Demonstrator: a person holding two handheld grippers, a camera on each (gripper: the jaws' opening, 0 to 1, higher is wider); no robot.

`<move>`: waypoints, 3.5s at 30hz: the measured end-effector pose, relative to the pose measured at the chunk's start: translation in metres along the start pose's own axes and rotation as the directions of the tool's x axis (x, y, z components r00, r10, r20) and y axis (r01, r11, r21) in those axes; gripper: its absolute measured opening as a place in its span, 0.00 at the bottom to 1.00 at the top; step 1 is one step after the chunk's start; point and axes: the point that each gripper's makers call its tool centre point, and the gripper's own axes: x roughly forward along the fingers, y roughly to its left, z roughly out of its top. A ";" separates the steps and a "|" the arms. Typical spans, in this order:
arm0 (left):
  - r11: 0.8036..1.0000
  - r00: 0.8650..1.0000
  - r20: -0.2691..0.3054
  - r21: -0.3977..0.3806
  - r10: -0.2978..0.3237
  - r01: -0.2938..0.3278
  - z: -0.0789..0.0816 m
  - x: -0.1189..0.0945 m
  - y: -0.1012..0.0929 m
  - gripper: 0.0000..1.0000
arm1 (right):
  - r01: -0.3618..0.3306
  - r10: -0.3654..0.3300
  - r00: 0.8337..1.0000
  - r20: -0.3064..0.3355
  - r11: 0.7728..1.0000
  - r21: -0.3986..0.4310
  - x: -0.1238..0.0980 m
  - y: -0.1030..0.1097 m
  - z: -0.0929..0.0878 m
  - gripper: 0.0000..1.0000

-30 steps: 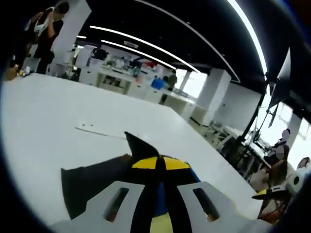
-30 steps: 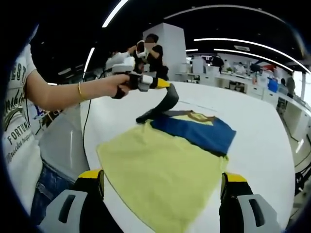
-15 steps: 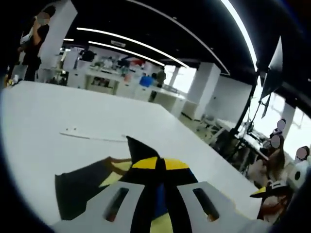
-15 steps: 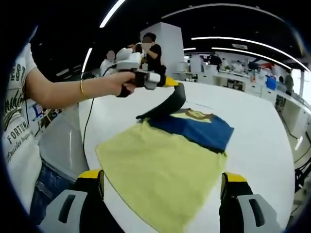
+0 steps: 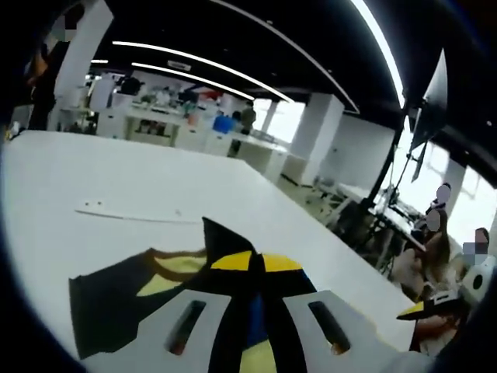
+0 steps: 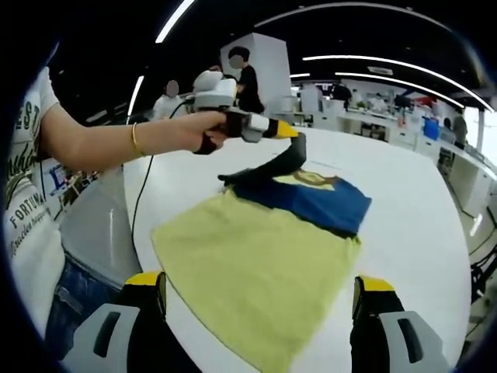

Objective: Fold the garment on the visible template until the final outline fits inside the template.

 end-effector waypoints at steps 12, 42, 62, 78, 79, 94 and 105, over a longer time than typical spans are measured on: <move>0.997 0.996 -0.036 0.012 -0.082 0.082 -0.017 0.021 -0.028 0.00 | 0.013 -0.013 1.000 -0.016 1.000 0.017 -0.002 -0.003 -0.009 0.99; 0.971 0.956 -0.197 0.055 -0.218 0.233 -0.077 0.068 -0.092 0.00 | 0.045 -0.043 0.998 -0.034 0.998 0.054 -0.008 -0.012 -0.022 0.99; 0.920 0.913 -0.287 0.177 -0.291 0.349 -0.117 0.058 -0.108 0.24 | 0.043 -0.042 0.999 -0.030 0.998 0.054 -0.007 -0.013 -0.023 0.99; 0.908 0.930 -0.230 0.244 -0.288 0.341 -0.098 0.010 -0.081 0.81 | -0.034 0.034 0.998 -0.047 0.999 -0.012 0.000 -0.007 -0.014 0.99; 0.908 0.931 -0.229 0.245 -0.286 0.339 -0.098 0.007 -0.080 0.83 | -0.041 0.040 0.998 -0.051 0.999 -0.017 0.000 -0.007 -0.014 0.99; 0.896 0.922 -0.232 0.250 -0.311 0.366 -0.108 -0.053 -0.067 0.99 | -0.122 0.109 0.984 -0.139 0.988 -0.092 0.009 0.000 -0.027 0.99; 0.888 0.925 -0.266 0.302 -0.271 0.346 -0.117 -0.105 -0.044 0.99 | -0.144 0.123 0.978 -0.166 0.982 -0.124 0.014 0.004 -0.036 0.99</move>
